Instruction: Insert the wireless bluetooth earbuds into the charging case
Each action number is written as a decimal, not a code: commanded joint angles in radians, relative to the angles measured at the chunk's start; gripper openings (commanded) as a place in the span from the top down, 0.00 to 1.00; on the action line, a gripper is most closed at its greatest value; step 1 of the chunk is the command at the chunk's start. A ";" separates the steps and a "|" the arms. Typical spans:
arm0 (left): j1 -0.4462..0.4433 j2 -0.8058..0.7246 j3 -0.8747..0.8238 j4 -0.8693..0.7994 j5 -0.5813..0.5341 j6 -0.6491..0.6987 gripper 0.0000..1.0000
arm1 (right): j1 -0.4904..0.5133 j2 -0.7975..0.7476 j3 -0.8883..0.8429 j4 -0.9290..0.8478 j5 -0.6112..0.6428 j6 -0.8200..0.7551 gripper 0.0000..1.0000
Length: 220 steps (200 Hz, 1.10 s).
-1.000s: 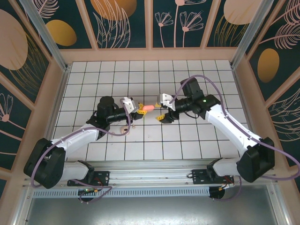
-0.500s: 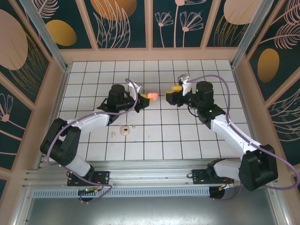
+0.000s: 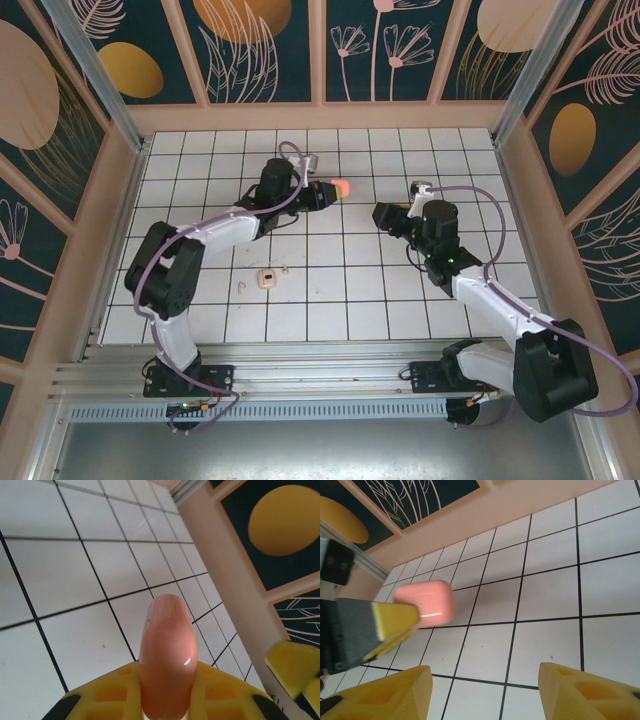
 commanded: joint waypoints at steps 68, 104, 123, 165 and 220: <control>-0.106 0.290 0.265 -0.088 0.016 -0.225 0.94 | -0.011 -0.060 0.005 -0.035 0.090 0.013 0.42; -0.124 0.353 0.311 -0.084 0.025 -0.267 0.93 | -0.024 -0.099 0.002 -0.068 0.105 -0.001 0.42; -0.125 0.380 0.334 -0.084 0.027 -0.281 0.92 | -0.028 -0.115 -0.005 -0.069 0.106 0.000 0.42; -0.125 0.368 0.303 -0.101 -0.024 -0.279 0.91 | -0.032 -0.150 -0.003 -0.100 0.117 -0.005 0.41; -0.125 0.378 0.300 -0.146 -0.046 -0.291 0.87 | -0.033 -0.184 -0.011 -0.096 0.090 0.008 0.41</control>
